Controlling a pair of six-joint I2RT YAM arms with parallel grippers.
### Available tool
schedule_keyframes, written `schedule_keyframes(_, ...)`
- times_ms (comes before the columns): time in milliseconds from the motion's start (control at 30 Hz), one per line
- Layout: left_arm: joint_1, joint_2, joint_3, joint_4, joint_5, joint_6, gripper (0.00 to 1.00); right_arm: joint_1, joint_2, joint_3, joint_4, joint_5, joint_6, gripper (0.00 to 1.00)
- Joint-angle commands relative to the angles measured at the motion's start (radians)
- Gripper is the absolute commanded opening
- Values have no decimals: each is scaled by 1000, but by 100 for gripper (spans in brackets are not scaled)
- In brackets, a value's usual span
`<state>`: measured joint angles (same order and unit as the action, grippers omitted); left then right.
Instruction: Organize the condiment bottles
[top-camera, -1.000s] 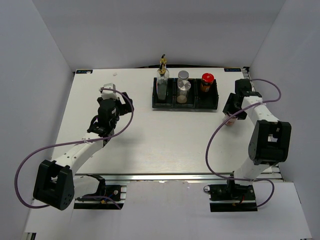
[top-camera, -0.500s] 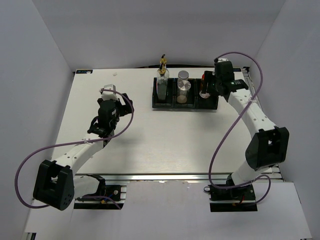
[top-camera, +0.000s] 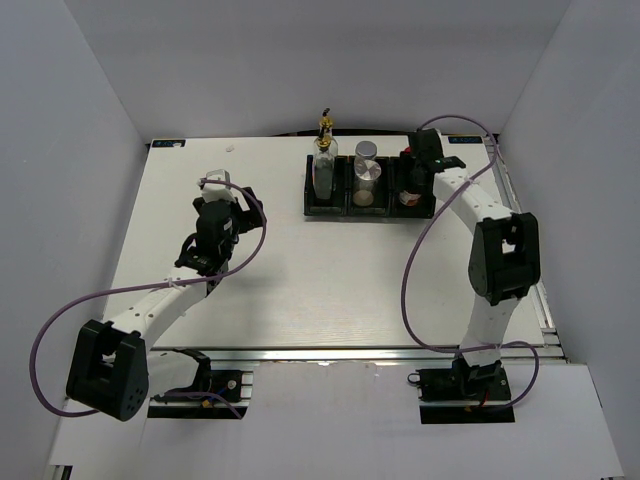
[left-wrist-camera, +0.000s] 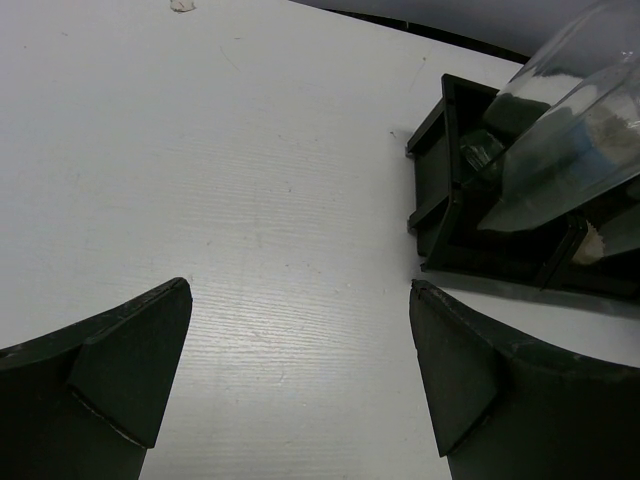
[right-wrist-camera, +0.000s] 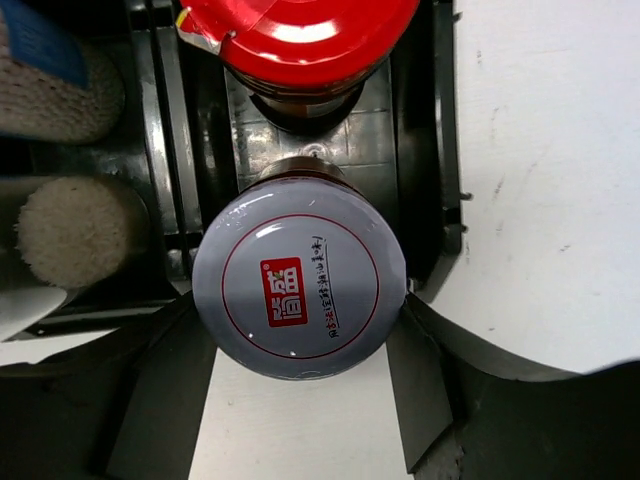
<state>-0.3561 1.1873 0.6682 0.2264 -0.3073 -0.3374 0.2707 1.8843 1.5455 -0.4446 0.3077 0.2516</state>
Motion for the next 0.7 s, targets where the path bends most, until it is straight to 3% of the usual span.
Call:
schedule_keyframes(0,2,-18,1,8,-12,11,98,4,31,96,86,15,3,32)
schedule_keyframes(133,2,-17,-2,10,-13,11,98,-2,81,117,87,10,15,45)
schedule_keyframes(200,2,-15,-2,10,-13,11,98,-8,105,126,81,-15,23,62)
schedule_keyframes(233,2,-14,1,11,-12,11,98,-11,111,137,77,-18,26,82)
schedule_keyframes(267,2,-12,1,10,-10,11,98,-11,116,143,69,-21,31,89)
schedule_keyframes(467,2,-14,8,2,-12,8,98,-14,59,163,18,-38,15,89)
schedule_keyframes(667,2,-31,37,-34,-12,-34,98,-14,-160,85,13,-29,-9,89)
